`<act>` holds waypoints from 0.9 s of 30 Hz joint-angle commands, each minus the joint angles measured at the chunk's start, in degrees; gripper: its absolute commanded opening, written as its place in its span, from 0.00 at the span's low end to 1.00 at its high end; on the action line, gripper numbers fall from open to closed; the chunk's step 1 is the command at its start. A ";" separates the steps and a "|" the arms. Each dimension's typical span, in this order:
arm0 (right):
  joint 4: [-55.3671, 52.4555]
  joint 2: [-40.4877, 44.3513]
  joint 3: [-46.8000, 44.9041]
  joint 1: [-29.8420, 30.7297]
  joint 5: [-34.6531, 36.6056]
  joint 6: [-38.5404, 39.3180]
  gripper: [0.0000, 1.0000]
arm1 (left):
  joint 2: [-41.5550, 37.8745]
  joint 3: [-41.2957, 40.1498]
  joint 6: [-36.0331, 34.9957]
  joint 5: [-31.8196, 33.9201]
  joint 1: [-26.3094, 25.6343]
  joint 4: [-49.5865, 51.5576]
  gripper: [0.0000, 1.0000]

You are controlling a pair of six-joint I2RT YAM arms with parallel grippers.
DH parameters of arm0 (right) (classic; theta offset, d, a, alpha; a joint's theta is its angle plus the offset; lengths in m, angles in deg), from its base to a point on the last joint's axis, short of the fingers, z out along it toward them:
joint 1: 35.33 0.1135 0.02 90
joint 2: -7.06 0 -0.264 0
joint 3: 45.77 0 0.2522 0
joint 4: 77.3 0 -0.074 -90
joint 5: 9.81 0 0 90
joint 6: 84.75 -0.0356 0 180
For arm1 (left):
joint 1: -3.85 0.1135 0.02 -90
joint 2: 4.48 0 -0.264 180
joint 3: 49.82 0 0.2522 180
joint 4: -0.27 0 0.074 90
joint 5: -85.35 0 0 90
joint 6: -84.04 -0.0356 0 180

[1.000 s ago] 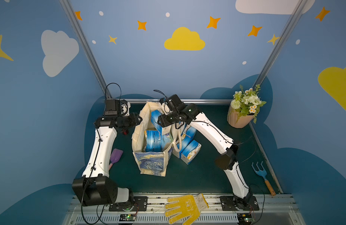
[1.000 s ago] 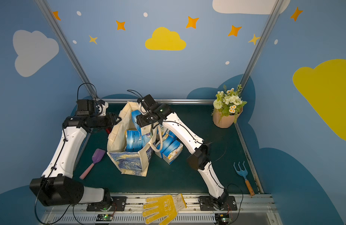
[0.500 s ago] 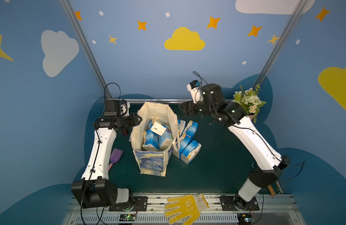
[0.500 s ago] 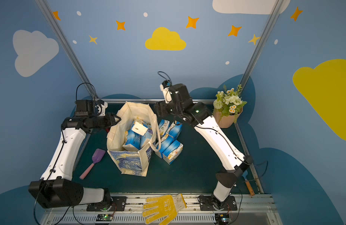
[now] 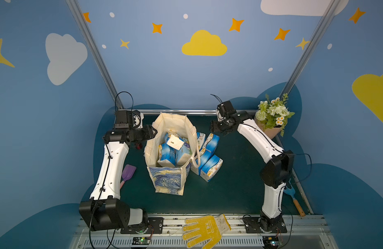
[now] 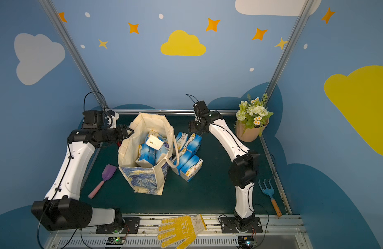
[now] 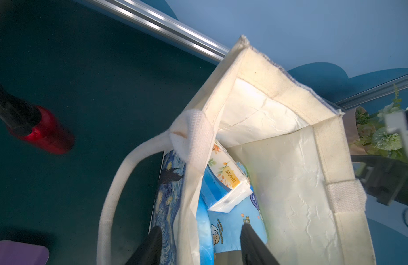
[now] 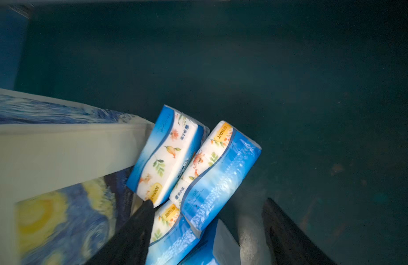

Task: Put tissues into the canvas bag
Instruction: Pick up the pack of facial tissues from the center of the board.

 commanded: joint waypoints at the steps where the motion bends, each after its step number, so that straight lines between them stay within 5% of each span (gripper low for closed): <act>1: -5.06 -1.95 4.28 0.02 -2.14 -0.96 0.75 | 0.31 1.36 -1.03 0.00 0.19 1.71 0.14; 27: -5.64 -12.60 3.41 1.60 -2.20 -4.25 0.80 | 0.36 0.45 -1.37 -0.19 0.19 0.81 0.15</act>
